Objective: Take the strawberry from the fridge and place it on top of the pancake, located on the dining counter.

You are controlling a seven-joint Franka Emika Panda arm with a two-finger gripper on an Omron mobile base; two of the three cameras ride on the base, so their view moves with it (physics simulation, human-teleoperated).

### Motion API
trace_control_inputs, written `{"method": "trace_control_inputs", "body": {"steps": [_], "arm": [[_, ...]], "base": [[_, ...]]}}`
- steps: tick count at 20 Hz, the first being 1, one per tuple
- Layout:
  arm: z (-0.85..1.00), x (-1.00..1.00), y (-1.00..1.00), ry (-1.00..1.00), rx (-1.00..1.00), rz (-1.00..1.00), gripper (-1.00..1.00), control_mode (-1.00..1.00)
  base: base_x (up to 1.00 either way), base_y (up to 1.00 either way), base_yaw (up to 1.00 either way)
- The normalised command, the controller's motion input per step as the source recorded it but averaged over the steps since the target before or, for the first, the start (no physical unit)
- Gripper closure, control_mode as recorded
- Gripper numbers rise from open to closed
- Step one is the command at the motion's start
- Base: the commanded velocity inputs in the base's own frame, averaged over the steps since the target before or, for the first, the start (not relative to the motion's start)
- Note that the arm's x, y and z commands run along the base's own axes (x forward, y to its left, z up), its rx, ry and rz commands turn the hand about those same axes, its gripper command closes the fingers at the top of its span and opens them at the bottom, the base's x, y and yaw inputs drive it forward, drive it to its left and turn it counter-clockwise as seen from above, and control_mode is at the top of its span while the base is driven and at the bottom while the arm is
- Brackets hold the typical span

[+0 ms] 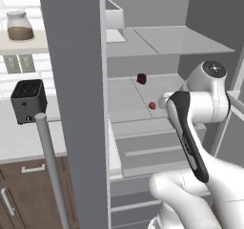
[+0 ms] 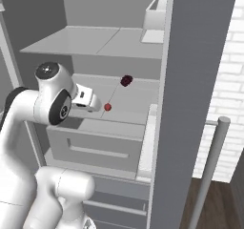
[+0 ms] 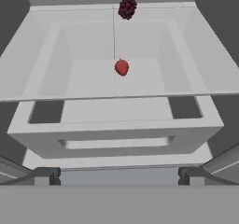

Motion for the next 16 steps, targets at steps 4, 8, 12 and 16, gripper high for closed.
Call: {"method": "trace_control_inputs", "body": {"steps": [4, 8, 12, 16], "arm": [[-0.35, 0.52, 0.00, 0.01, 0.00, 0.01, -1.00, -1.00], [-0.38, 0.48, -0.01, 0.00, 0.00, 0.01, -1.00, -1.00], [-0.28, 0.61, -0.01, 0.00, 0.00, 0.01, -1.00, -1.00], [-0.25, 0.56, -0.03, 0.02, 0.00, 0.02, -1.00, -1.00]], "base": [[0.00, 0.00, 0.00], [0.00, 0.00, 0.00], [0.00, 0.00, 0.00], [0.00, 0.00, 0.00]]}}
